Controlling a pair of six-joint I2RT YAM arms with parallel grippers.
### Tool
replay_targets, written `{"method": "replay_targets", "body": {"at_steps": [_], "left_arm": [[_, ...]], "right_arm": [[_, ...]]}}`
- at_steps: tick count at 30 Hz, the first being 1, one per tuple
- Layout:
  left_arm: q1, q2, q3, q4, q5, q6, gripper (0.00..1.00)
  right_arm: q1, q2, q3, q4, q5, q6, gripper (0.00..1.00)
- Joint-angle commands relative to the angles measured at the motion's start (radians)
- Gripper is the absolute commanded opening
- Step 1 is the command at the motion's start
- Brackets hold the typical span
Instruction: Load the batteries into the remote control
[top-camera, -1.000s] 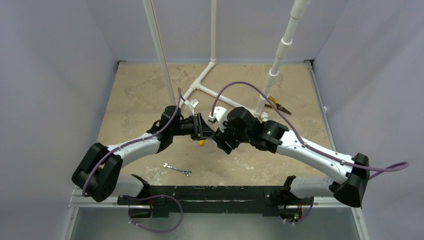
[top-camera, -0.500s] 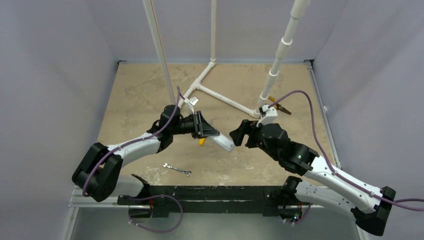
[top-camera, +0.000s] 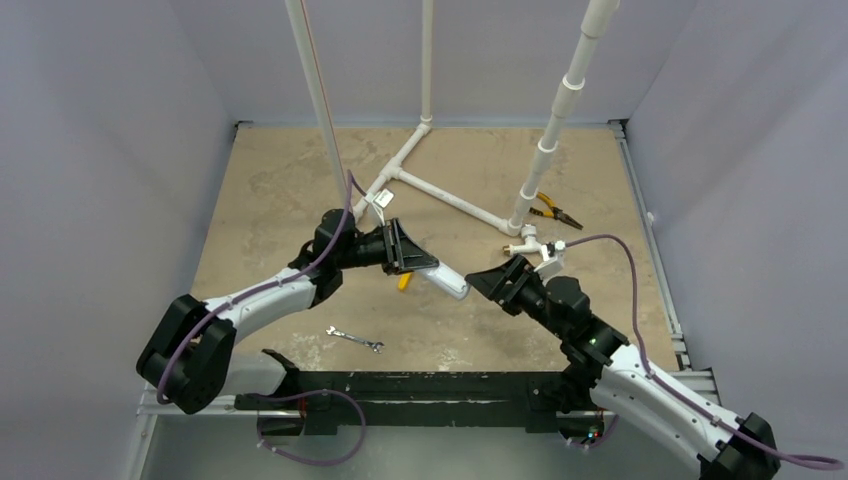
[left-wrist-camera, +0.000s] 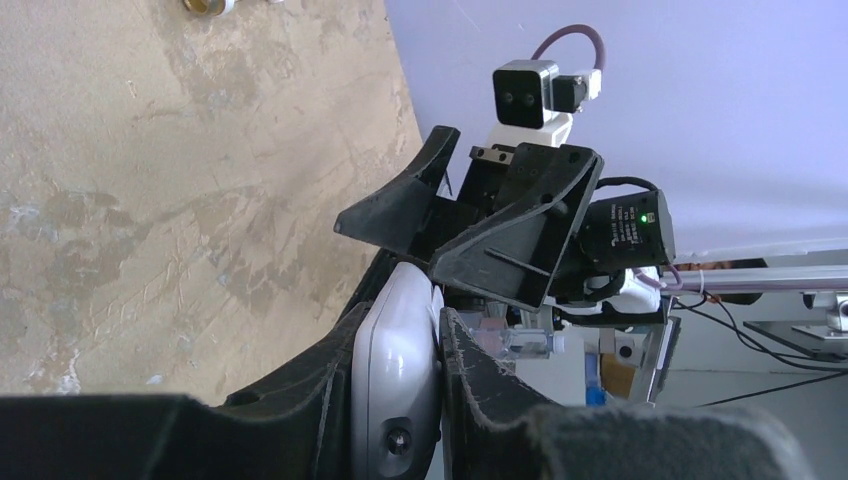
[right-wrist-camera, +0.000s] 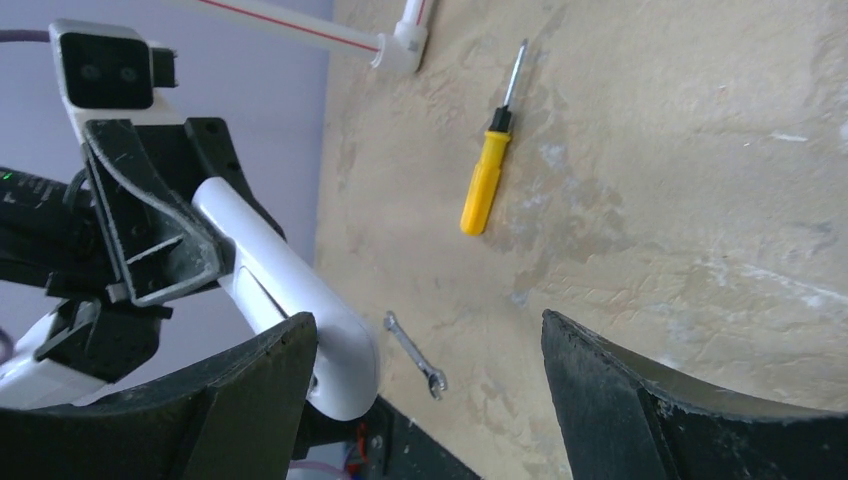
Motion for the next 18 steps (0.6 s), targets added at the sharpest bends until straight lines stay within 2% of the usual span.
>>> {"method": "replay_targets", "body": {"at_steps": [1,8,12,15,18], "left_arm": [[-0.004,-0.035,0.037,0.06,0.005,-0.009,0.0],[-0.005,-0.045,0.036,0.044,-0.001,0.0,0.0],[-0.005,-0.049,0.036,0.044,-0.009,-0.003,0.0],[-0.005,-0.05,0.04,0.043,-0.013,-0.007,0.0],[-0.005,-0.05,0.047,0.042,-0.013,-0.007,0.0]], "right_arm": [[-0.003,-0.013,-0.022,0.205,-0.097,0.096,0.81],[-0.003,-0.044,-0.032,0.24,-0.122,0.07,0.81],[-0.003,-0.021,-0.034,0.266,-0.163,0.059,0.77],[-0.003,0.012,-0.017,0.225,-0.177,0.036,0.75],[-0.003,0.031,-0.029,0.268,-0.198,0.04,0.73]]}}
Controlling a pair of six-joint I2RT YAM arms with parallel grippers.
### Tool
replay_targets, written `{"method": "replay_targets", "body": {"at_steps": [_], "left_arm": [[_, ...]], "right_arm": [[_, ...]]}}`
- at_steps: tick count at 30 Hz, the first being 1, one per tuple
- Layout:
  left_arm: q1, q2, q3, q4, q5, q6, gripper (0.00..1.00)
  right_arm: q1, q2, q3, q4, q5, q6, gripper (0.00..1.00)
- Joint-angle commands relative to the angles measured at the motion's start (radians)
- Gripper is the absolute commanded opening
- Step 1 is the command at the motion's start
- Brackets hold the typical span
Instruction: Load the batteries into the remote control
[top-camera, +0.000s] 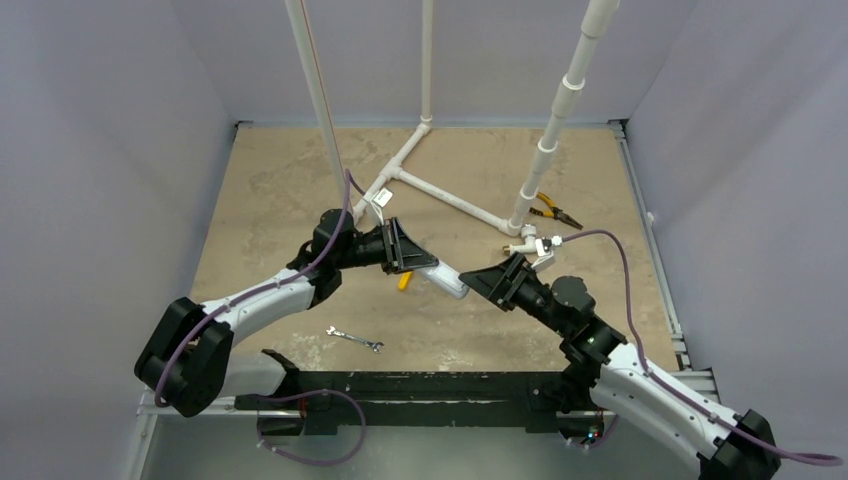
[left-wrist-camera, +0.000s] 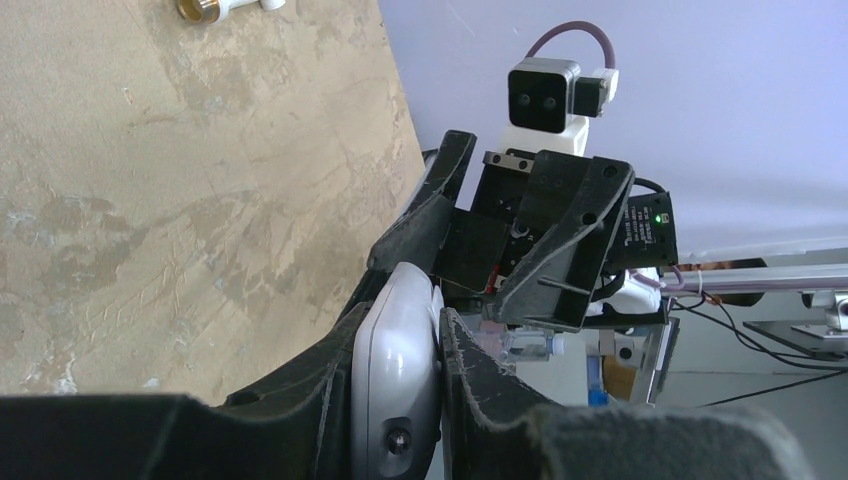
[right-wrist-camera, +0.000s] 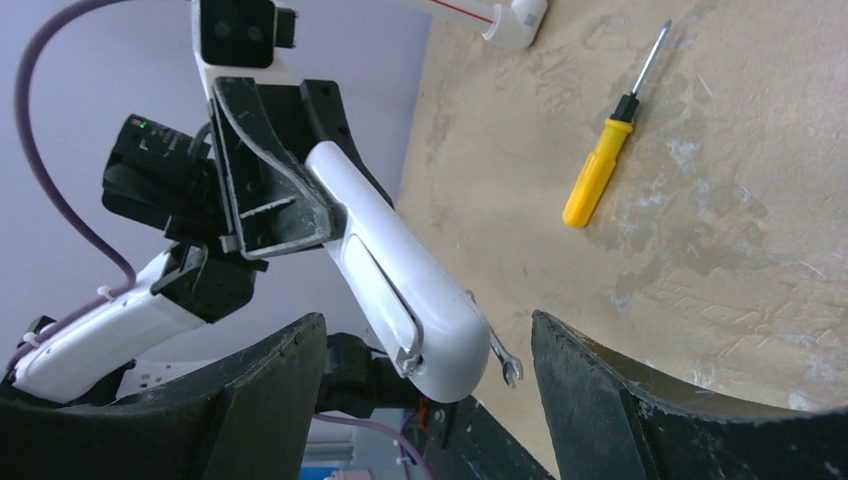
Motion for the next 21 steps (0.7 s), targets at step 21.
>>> {"method": "replay_targets", "body": {"at_steps": [21], "left_arm": [[-0.006,-0.017,0.039,0.064,-0.011,-0.011,0.0]], "right_arm": [[-0.003,0.096,-0.021,0.173,-0.099,0.011,0.5]]}}
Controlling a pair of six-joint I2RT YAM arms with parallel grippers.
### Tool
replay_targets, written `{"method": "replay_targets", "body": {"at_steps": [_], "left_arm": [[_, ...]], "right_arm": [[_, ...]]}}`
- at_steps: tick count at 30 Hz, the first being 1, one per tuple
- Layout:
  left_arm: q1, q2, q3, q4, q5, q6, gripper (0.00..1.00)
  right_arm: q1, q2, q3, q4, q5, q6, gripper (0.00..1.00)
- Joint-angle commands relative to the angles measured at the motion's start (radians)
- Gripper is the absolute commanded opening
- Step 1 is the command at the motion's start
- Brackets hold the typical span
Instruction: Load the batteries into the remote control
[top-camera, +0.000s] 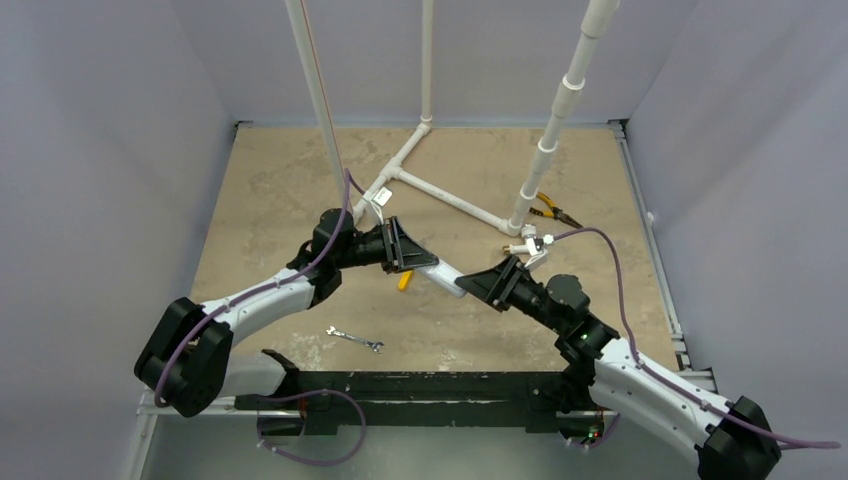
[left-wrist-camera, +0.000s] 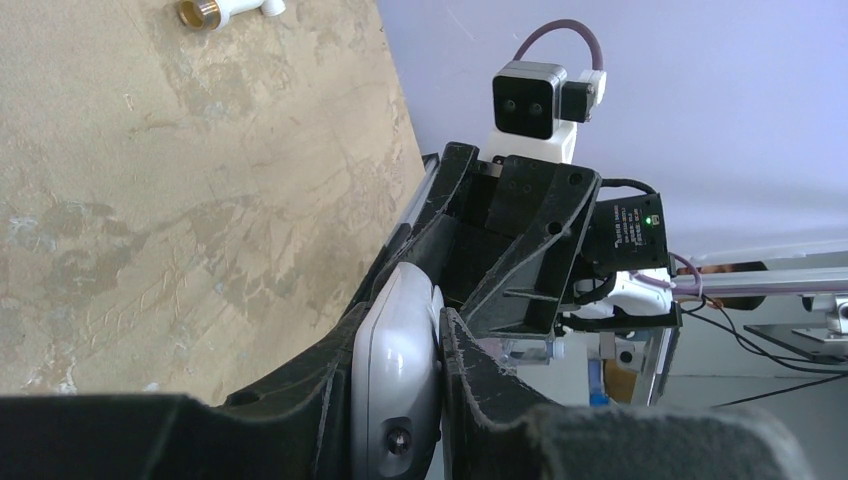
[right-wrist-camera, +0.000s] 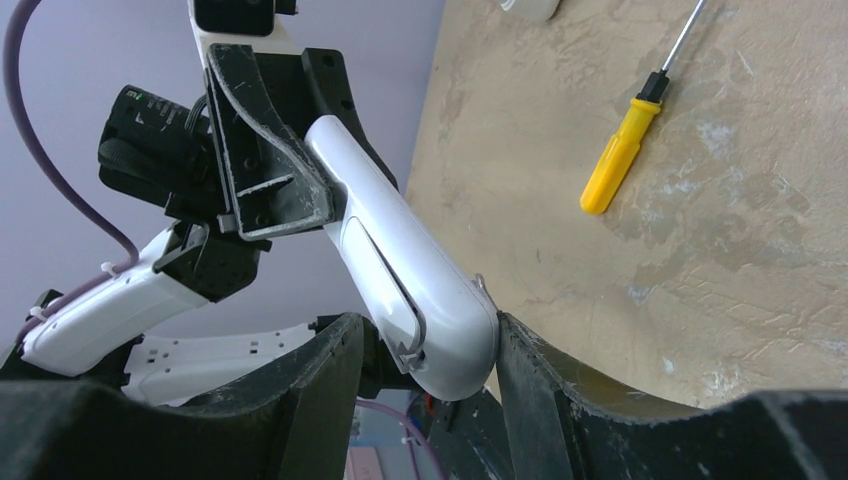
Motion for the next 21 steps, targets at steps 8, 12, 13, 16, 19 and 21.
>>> {"method": "replay_targets", "body": {"at_steps": [8,12,13,16,19,21], "left_arm": [[-0.006,-0.023,0.029,0.064,-0.006,-0.01,0.0],[-0.006,-0.027,0.026,0.064,-0.007,-0.011,0.0],[-0.006,-0.026,0.026,0.064,-0.006,-0.01,0.0],[-0.006,-0.026,0.023,0.066,-0.008,-0.011,0.0],[-0.006,-0.029,0.021,0.072,-0.012,-0.015,0.0],[-0.006,-0.029,0.023,0.076,-0.015,-0.019,0.0]], "right_arm": [[-0.003,0.036,-0.007,0.084,-0.035,0.01,0.37],[-0.003,0.047,-0.005,0.09,-0.035,0.009,0.27],[-0.003,0.049,-0.003,0.092,-0.036,0.007,0.24],[-0.003,0.057,-0.002,0.094,-0.038,0.002,0.2],[-0.003,0.05,-0.002,0.094,-0.033,-0.004,0.33],[-0.003,0.046,-0.013,0.118,-0.032,-0.005,0.51]]}}
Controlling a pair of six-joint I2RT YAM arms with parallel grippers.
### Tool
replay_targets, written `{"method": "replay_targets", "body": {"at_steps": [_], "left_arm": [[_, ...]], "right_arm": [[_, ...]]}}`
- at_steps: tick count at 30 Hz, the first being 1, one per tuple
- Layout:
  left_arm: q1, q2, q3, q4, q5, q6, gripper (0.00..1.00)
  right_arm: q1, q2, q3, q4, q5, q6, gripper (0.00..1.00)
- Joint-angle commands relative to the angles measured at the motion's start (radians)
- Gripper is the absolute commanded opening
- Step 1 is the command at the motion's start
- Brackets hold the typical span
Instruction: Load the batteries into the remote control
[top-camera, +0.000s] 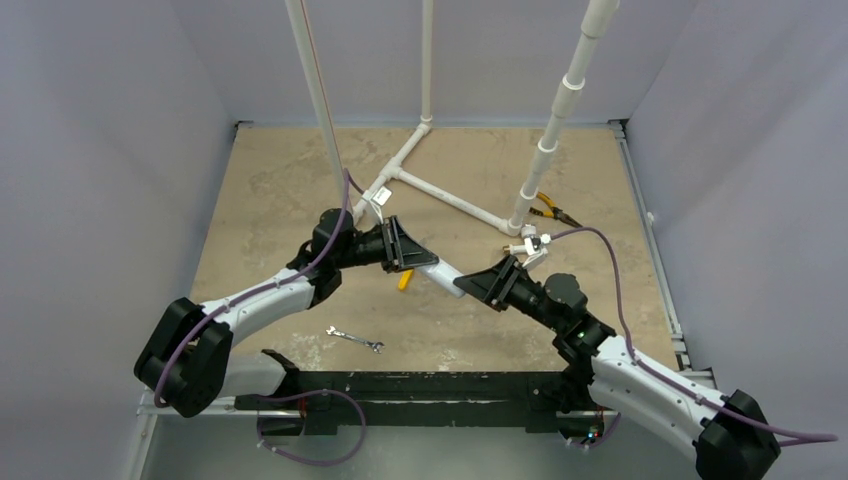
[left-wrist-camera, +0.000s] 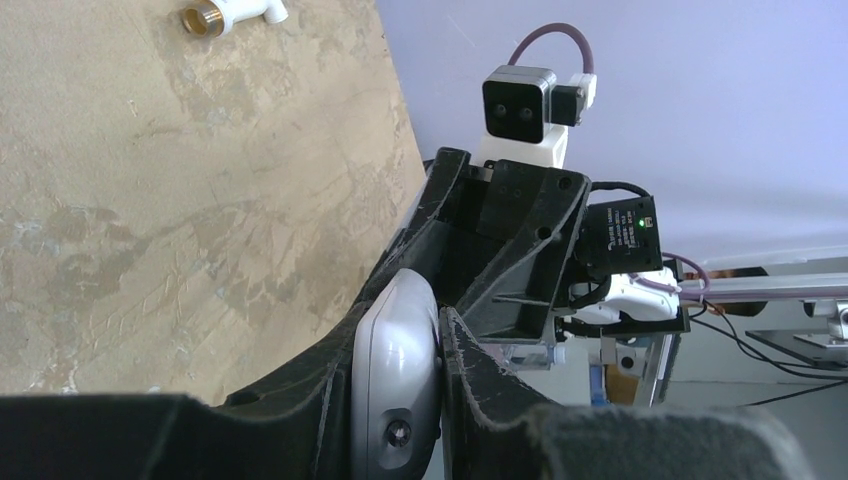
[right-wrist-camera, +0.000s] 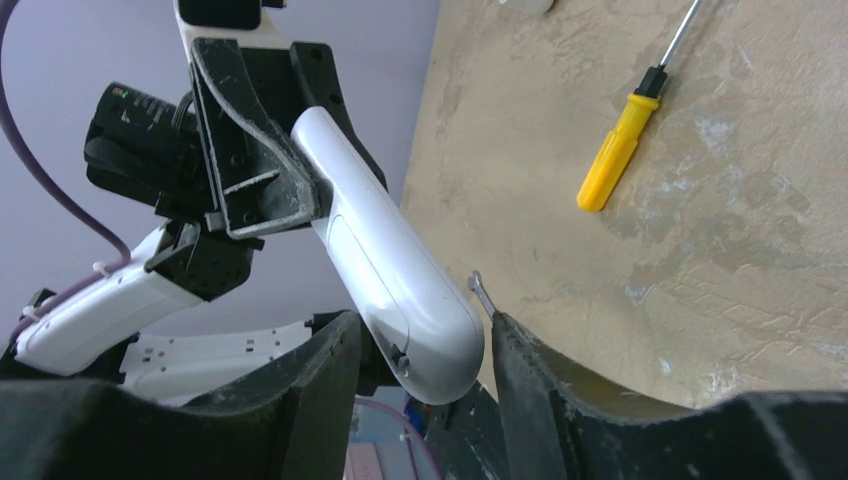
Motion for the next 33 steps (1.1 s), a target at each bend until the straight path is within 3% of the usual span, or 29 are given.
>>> {"method": "replay_targets", "body": {"at_steps": [1,10,20,27,33], "left_arm": [[-0.008,-0.027,0.024,0.077,-0.004,-0.019,0.0],[-0.008,-0.001,0.021,0.165,0.021,-0.073,0.0],[-0.009,0.056,0.0,0.292,0.058,-0.139,0.0],[-0.009,0.056,-0.006,0.296,0.053,-0.138,0.0],[-0.008,0.065,-0.012,0.303,0.053,-0.135,0.0]], "right_arm": [[0.003,-0.004,-0.014,0.101,-0.014,-0.008,0.56],[0.003,0.06,-0.089,0.371,0.016,0.056,0.62],[0.003,0.235,-0.105,0.674,-0.014,0.102,0.57],[0.003,0.24,-0.1,0.694,-0.021,0.096,0.47],[0.003,0.201,-0.099,0.66,-0.014,0.077,0.54]]}}
